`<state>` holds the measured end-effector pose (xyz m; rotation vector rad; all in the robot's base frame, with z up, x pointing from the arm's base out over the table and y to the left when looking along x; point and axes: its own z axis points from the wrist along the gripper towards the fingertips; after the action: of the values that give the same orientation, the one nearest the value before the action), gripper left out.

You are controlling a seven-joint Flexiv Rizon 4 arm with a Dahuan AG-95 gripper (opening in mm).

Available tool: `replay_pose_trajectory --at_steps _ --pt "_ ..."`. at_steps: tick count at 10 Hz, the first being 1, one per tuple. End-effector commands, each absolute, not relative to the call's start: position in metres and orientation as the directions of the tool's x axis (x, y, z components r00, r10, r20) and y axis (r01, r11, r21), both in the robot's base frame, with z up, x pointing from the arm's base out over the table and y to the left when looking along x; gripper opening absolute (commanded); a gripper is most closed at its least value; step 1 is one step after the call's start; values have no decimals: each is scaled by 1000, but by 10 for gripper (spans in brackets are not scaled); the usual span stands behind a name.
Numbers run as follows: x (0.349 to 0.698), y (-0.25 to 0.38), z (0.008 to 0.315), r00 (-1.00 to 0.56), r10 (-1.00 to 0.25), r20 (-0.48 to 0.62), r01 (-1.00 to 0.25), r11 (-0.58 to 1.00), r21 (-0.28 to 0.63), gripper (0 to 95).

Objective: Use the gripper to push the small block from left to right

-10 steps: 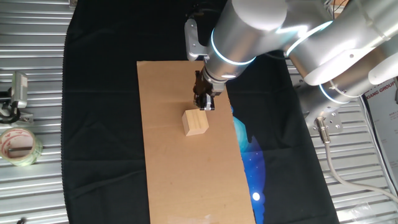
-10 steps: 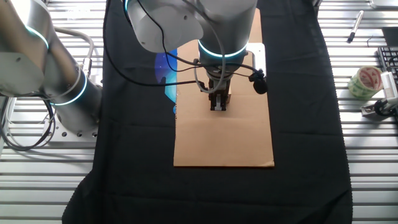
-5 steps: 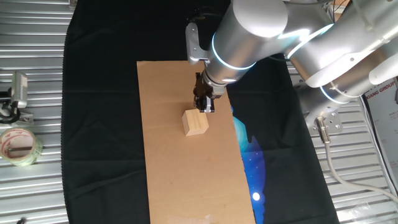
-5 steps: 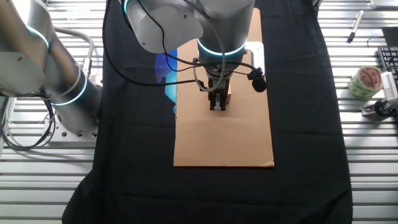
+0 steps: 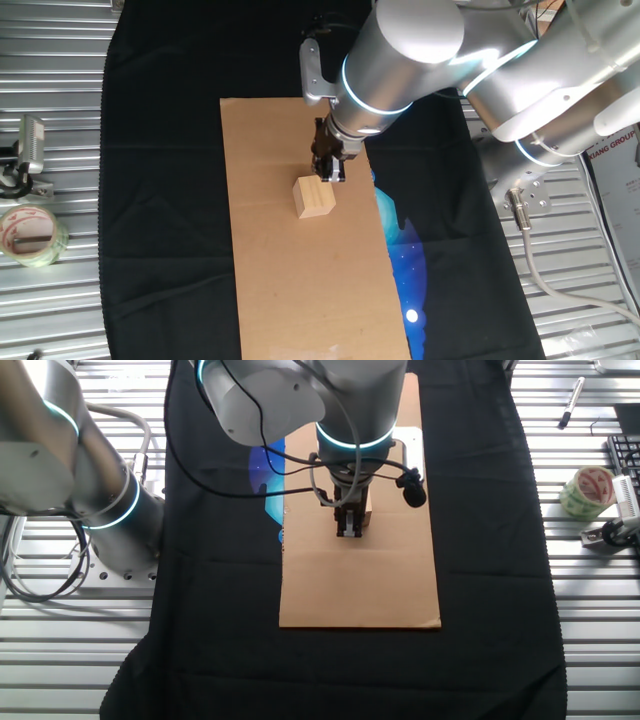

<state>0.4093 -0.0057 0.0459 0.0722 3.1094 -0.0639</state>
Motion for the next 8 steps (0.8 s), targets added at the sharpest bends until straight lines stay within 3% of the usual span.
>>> replay_pose_trajectory --at_steps 1,8 --pt "409 -7 46 -998 47 -34 48 998 -42 0" --pt "409 -3 44 -997 61 -40 62 997 -43 0"
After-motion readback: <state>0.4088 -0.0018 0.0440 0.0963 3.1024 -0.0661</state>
